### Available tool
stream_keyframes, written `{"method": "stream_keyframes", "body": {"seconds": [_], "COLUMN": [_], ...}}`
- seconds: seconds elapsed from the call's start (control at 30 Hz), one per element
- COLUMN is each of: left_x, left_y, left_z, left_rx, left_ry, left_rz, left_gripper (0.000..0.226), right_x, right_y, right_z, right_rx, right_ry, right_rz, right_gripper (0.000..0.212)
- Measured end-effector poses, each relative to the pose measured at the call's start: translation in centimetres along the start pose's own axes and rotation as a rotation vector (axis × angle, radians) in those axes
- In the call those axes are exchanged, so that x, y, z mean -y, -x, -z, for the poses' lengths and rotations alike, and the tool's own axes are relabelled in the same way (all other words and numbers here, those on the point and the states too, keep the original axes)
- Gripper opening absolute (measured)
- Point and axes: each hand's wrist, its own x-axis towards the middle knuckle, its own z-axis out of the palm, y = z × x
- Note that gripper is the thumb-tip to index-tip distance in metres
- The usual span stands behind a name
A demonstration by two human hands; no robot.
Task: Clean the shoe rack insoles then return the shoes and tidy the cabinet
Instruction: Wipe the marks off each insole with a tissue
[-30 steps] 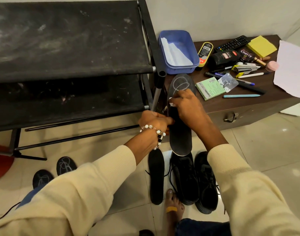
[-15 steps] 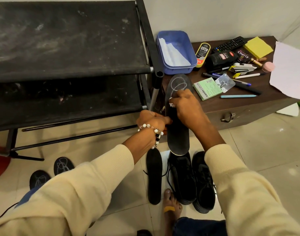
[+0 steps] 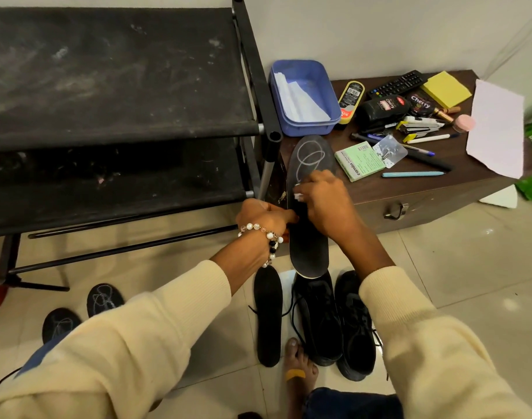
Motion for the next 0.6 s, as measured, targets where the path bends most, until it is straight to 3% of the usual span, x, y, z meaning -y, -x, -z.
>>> {"method": "stream_keyframes", "body": {"seconds": [0.1,0.33,0.53,0.6], "left_x": [-0.1,-0.3,-0.7,-0.6], "left_y": [0.1,0.3,0.7,0.6], "left_z": [0.1,0.2,0.2,0.2], "left_rx": [0.003,0.044,0.035,0.031], "left_ry": [0.0,0.007,0.005,0.005], "left_rz": [0.004,0.025,0.033,0.028], "left_gripper": [0.016,0.015,0.021,0.019], "right_x": [-0.5,-2.1,-1.2,-2.3], "right_y": [0.1,0.1,0.0,0.2], "right_z": [0.2,0.1,0.0,0.3], "right_rx": [0.039,-0.084,-0.006,0.003], "right_ry": [0.015,0.042,0.026,0.05], "right_rz": [0.078,-0.169,0.031,0.009], "right_gripper": [0.037,0.038,0.037,0.038]}}
